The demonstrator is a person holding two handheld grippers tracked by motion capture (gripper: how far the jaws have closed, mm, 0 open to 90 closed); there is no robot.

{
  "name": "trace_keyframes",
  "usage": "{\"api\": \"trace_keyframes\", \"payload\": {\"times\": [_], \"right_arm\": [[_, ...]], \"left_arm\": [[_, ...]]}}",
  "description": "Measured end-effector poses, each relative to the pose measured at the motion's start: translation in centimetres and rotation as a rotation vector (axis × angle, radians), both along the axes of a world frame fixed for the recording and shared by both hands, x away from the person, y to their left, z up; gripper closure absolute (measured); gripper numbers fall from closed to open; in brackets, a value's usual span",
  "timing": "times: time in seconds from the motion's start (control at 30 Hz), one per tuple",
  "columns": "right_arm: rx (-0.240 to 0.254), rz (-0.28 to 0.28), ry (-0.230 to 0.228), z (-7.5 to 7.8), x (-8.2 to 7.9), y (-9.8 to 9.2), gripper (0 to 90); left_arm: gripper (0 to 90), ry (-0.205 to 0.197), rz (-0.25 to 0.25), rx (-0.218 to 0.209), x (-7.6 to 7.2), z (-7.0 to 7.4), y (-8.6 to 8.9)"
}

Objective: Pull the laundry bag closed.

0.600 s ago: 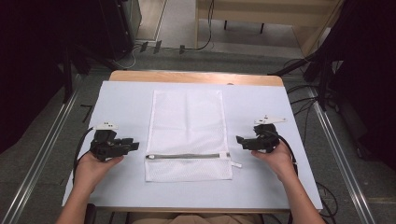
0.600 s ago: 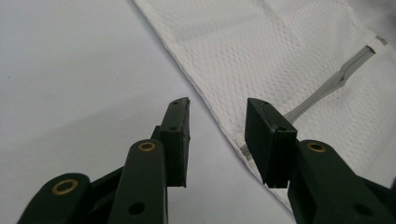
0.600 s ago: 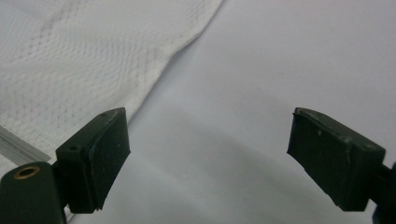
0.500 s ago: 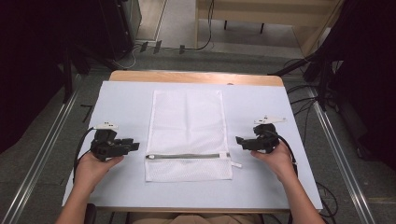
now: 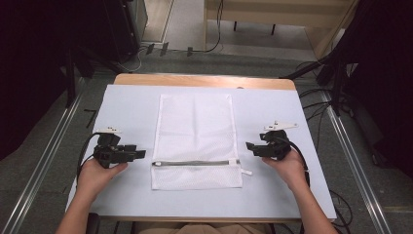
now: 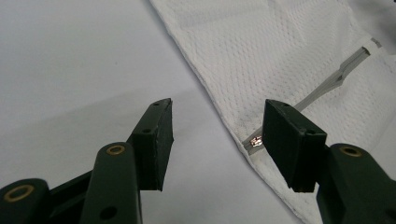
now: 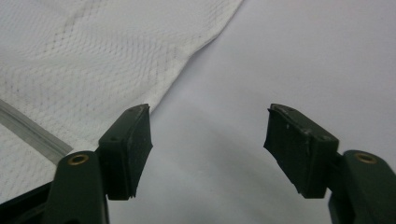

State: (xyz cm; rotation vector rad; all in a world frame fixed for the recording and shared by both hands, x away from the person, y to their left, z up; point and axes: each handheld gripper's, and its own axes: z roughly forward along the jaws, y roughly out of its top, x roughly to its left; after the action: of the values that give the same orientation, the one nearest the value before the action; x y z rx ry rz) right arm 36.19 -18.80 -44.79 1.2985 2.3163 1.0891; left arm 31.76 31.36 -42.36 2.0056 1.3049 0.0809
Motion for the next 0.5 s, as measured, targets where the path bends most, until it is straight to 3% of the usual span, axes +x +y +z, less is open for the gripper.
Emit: {"api": "trace_keyframes", "payload": {"times": [0.17, 0.5], "right_arm": [[0.000, 0.012, 0.018, -0.01, 0.01, 0.07, 34.8], [0.000, 0.026, 0.024, 0.17, -0.28, 0.51, 36.9]], "left_arm": [[43.8, -0.007, -0.021, -0.027, -0.18, 0.21, -0.13], [41.0, -0.003, -0.016, -0.024, -0.06, 0.16, -0.04]]}}
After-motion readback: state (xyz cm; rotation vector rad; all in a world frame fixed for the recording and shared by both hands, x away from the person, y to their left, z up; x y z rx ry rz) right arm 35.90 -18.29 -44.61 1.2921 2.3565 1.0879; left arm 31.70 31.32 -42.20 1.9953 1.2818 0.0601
